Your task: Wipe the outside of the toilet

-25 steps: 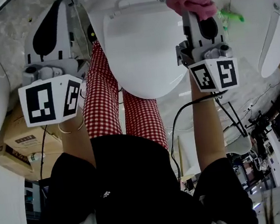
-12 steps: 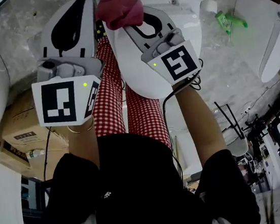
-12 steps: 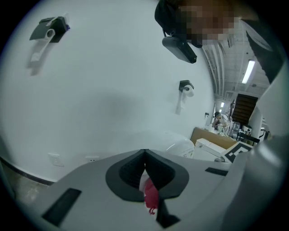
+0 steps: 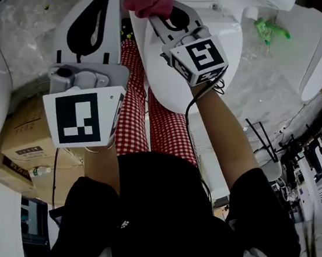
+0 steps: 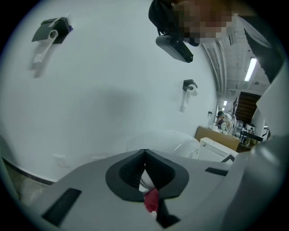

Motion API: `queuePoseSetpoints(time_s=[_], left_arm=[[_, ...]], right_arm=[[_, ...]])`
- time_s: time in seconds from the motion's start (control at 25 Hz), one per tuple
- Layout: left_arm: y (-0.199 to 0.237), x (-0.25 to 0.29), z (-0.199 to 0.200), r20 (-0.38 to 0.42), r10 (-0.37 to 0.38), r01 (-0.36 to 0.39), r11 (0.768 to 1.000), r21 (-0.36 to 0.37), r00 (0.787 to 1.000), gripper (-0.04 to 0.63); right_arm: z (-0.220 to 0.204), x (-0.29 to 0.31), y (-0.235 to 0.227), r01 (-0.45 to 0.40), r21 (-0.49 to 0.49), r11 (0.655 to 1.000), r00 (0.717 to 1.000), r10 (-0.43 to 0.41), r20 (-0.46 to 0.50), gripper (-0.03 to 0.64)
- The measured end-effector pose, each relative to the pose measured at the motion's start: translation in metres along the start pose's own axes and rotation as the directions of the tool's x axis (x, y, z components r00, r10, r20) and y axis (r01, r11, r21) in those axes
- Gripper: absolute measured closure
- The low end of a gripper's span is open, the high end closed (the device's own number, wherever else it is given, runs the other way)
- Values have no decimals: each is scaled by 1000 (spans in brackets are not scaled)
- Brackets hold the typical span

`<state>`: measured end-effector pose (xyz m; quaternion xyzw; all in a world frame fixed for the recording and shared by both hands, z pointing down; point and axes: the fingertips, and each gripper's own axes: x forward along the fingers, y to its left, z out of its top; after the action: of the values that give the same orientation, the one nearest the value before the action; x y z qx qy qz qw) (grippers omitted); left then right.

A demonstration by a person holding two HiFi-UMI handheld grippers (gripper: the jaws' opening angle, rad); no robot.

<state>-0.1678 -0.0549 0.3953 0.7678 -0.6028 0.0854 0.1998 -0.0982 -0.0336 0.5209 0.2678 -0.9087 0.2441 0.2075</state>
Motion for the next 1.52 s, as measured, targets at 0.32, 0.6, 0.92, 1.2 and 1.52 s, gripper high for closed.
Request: queuePoseSetpoints(time_s=[0.32,0.6,0.92,1.2,1.52], left_arm=[[1,1,-1,-8,-3,3,1000,7,1000,589],[-6,3,-1,-32,-12,13,999,36,999,589],[-19,11,-1,-35,-38,40,998,43,999,589],[-27,19,7,-13,-50,51,997,50,999,589],[-52,24,8,8,-124,124,992,39,992,589]], right_arm=[[4,6,-13,89,48,995,995,-87,-44,545],[6,-1,-26,123,64,990,992,-120,-51,545],[7,-17,-53,161,71,984,987,-159,-39,543],[9,-34,-77,210,83,974,978,-208,-34,543],[10,-55,-107,258,64,964,966,-257,-30,543]])
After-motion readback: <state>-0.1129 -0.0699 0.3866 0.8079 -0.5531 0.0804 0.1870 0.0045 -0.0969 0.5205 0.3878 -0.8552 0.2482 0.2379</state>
